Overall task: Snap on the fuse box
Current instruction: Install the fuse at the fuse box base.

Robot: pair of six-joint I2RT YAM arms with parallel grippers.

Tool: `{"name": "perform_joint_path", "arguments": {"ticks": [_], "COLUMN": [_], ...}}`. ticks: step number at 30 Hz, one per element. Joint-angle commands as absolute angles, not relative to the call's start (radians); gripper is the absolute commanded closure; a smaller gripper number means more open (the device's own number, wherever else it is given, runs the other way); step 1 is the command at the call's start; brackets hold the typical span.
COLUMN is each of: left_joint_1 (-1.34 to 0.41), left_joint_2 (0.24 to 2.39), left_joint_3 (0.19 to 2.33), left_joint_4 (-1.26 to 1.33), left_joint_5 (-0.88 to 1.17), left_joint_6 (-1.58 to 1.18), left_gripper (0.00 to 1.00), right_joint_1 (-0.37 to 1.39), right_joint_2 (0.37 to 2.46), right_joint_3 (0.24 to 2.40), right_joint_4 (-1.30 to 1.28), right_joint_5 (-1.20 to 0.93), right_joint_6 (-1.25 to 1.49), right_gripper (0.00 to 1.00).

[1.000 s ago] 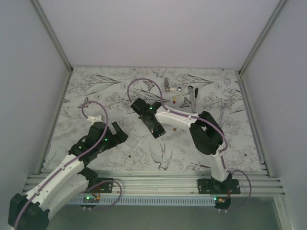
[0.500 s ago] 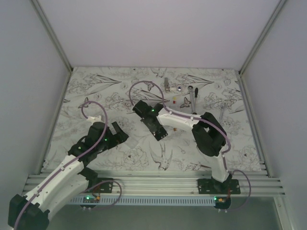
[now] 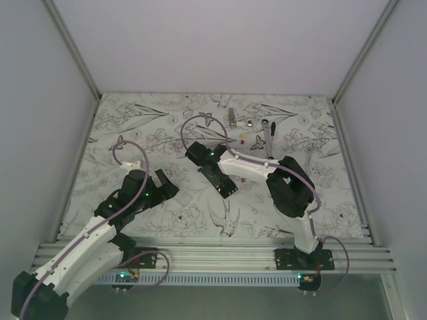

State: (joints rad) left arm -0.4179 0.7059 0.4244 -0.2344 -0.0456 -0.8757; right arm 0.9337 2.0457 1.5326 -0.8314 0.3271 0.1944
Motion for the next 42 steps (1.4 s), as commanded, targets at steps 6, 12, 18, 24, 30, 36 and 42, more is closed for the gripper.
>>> {"name": "perform_joint_path", "arguments": {"ticks": [6, 12, 18, 24, 30, 36, 42], "left_joint_1": [-0.411, -0.411, -0.411, -0.411, -0.412, -0.411, -0.411], "left_joint_2": [0.699, 0.708, 0.707, 0.706, 0.703, 0.703, 0.704], "left_joint_3": [0.423, 0.429, 0.432, 0.431, 0.429, 0.428, 0.430], "left_joint_4": [-0.259, -0.258, -0.259, -0.258, -0.259, -0.259, -0.259], "left_joint_5": [-0.030, -0.028, -0.023, -0.019, -0.020, -0.016, -0.013], "left_joint_6": [-0.876, -0.874, -0.877, -0.880, -0.881, -0.881, -0.884], "left_gripper": [0.00, 0.00, 0.00, 0.00, 0.00, 0.00, 0.00], "right_joint_1": [0.904, 0.895, 0.905, 0.904, 0.898, 0.861, 0.848], "right_joint_2": [2.222, 2.202, 2.044, 1.970, 1.918, 1.886, 1.894], "right_joint_3": [1.526, 1.487, 1.478, 1.487, 1.453, 1.402, 1.390], "right_joint_4": [-0.833, -0.811, -0.749, -0.733, -0.689, -0.628, -0.612], "right_joint_5": [0.250, 0.242, 0.218, 0.246, 0.242, 0.169, 0.149], "right_joint_6": [0.212, 0.217, 0.207, 0.213, 0.202, 0.183, 0.172], "right_gripper": [1.00, 0.99, 0.81, 0.71, 0.70, 0.73, 0.76]}}
